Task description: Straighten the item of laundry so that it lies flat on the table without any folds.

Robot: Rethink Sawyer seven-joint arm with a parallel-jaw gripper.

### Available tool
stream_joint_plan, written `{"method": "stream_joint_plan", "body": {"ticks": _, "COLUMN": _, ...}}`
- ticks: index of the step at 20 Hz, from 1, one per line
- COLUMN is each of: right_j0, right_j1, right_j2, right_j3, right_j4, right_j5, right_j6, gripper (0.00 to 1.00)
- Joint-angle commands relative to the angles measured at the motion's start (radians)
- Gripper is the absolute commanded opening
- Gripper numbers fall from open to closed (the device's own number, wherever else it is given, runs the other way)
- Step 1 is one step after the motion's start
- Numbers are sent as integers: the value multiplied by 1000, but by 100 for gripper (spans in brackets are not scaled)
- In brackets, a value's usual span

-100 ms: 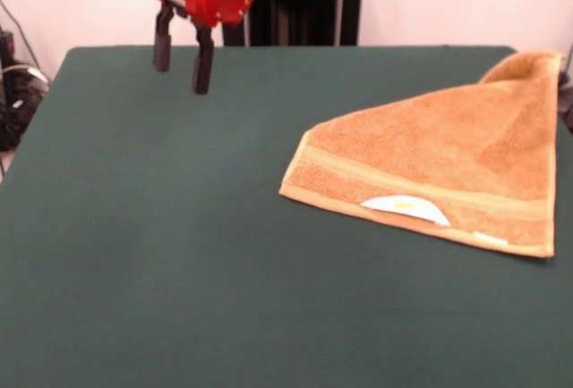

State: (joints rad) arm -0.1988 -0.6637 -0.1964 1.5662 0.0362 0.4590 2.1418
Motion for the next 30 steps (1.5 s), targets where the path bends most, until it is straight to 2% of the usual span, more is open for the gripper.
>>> {"method": "stream_joint_plan", "body": {"ticks": 1, "right_j0": 24, "right_j1": 69, "right_j2": 171, "right_j3": 110, "right_j4": -54, "right_j5": -31, "right_j6": -10, "gripper": 100}}
{"method": "stream_joint_plan", "body": {"ticks": 11, "right_j0": 57, "right_j1": 82, "right_j2": 160, "right_j3": 113, "right_j4": -64, "right_j5": -51, "right_j6": 69, "gripper": 100}}
{"method": "stream_joint_plan", "body": {"ticks": 20, "right_j0": 28, "right_j1": 130, "right_j2": 188, "right_j3": 125, "right_j4": -59, "right_j5": -114, "right_j6": 65, "gripper": 100}}
{"method": "stream_joint_plan", "body": {"ticks": 26, "right_j0": 64, "right_j1": 129, "right_j2": 163, "right_j3": 138, "right_j4": -43, "right_j5": -129, "right_j6": 107, "gripper": 100}}
{"method": "stream_joint_plan", "body": {"ticks": 30, "right_j0": 57, "right_j1": 147, "right_j2": 172, "right_j3": 138, "right_j4": -41, "right_j5": -154, "right_j6": 105, "gripper": 100}}
